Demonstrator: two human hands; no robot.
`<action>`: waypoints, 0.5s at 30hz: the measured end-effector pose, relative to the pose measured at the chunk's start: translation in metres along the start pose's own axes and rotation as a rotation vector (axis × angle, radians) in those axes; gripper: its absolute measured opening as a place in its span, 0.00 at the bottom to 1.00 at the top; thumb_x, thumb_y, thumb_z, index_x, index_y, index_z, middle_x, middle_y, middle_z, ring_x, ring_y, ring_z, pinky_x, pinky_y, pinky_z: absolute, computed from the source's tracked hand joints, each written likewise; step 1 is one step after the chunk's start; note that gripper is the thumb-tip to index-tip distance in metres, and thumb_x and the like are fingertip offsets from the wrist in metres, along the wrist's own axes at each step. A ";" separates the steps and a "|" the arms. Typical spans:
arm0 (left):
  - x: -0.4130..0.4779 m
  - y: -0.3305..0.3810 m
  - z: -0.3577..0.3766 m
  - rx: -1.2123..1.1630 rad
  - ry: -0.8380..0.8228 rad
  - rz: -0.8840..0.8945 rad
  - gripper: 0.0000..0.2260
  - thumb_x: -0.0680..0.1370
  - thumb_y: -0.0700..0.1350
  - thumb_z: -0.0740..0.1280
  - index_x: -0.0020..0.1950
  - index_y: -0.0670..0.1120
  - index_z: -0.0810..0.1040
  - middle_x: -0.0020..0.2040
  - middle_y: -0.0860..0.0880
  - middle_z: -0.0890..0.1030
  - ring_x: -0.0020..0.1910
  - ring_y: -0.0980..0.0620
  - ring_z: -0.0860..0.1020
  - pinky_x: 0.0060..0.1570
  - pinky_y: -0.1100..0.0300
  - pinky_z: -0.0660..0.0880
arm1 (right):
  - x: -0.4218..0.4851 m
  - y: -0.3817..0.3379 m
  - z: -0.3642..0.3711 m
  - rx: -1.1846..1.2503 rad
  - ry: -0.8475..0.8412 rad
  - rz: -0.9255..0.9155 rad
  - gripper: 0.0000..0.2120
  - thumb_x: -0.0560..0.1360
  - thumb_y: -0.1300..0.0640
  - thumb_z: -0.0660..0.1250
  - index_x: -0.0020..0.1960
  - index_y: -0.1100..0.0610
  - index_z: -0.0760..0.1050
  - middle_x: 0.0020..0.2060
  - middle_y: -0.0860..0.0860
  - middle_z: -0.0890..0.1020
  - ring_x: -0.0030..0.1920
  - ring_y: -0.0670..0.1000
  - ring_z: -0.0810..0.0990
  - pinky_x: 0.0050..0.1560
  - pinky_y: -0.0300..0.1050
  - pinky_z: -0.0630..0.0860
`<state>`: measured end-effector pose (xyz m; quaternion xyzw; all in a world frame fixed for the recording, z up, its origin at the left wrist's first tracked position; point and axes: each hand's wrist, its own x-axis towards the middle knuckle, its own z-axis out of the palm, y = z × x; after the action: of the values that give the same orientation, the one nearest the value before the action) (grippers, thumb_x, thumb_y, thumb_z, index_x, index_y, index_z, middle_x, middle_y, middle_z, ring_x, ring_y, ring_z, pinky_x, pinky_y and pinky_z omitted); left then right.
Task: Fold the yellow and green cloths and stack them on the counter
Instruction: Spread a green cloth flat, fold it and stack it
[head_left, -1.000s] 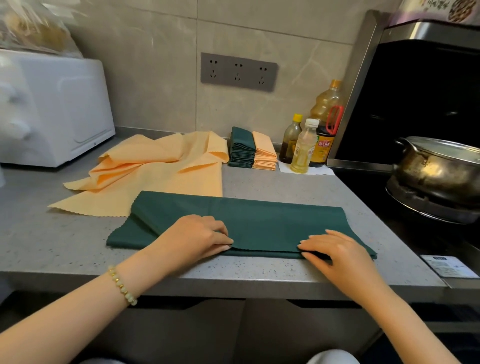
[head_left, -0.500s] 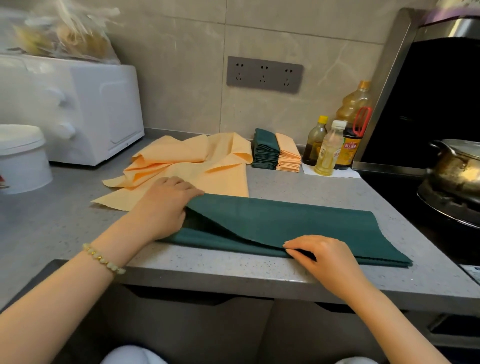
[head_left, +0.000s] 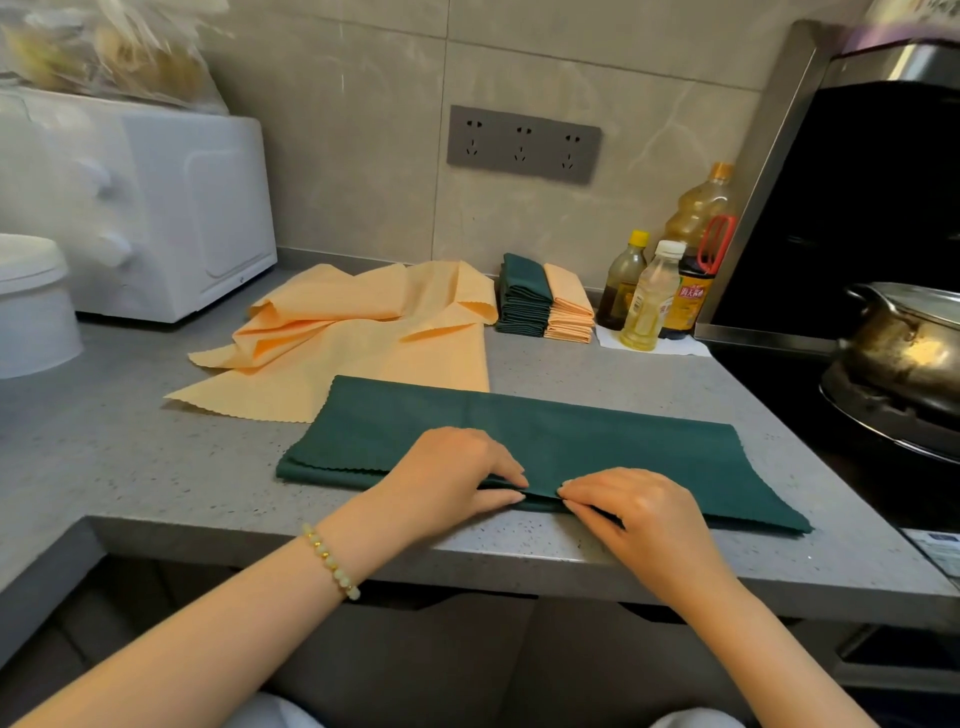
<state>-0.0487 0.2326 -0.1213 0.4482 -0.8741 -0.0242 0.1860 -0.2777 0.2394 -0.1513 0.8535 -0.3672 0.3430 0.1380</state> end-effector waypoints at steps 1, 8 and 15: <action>0.000 0.001 0.001 -0.004 -0.004 -0.008 0.11 0.78 0.54 0.65 0.59 0.56 0.81 0.59 0.60 0.80 0.59 0.61 0.75 0.57 0.60 0.72 | -0.001 -0.001 0.000 0.004 -0.011 0.005 0.13 0.74 0.48 0.61 0.44 0.48 0.84 0.42 0.39 0.84 0.43 0.40 0.83 0.42 0.36 0.79; -0.004 0.002 0.004 0.031 -0.052 0.000 0.12 0.80 0.54 0.62 0.60 0.57 0.80 0.59 0.61 0.80 0.58 0.61 0.75 0.54 0.60 0.73 | -0.004 -0.003 0.003 0.033 -0.043 0.039 0.14 0.74 0.47 0.61 0.48 0.47 0.84 0.46 0.40 0.84 0.45 0.40 0.83 0.43 0.36 0.78; 0.027 0.006 -0.007 -0.025 -0.037 -0.082 0.16 0.80 0.58 0.57 0.61 0.55 0.79 0.59 0.58 0.80 0.59 0.58 0.75 0.56 0.59 0.73 | -0.002 -0.005 0.001 0.103 -0.085 0.115 0.14 0.74 0.45 0.60 0.47 0.45 0.84 0.46 0.39 0.84 0.46 0.38 0.81 0.43 0.33 0.78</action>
<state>-0.0658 0.2157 -0.1057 0.4807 -0.8578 -0.0511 0.1745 -0.2750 0.2434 -0.1534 0.8507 -0.4032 0.3323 0.0583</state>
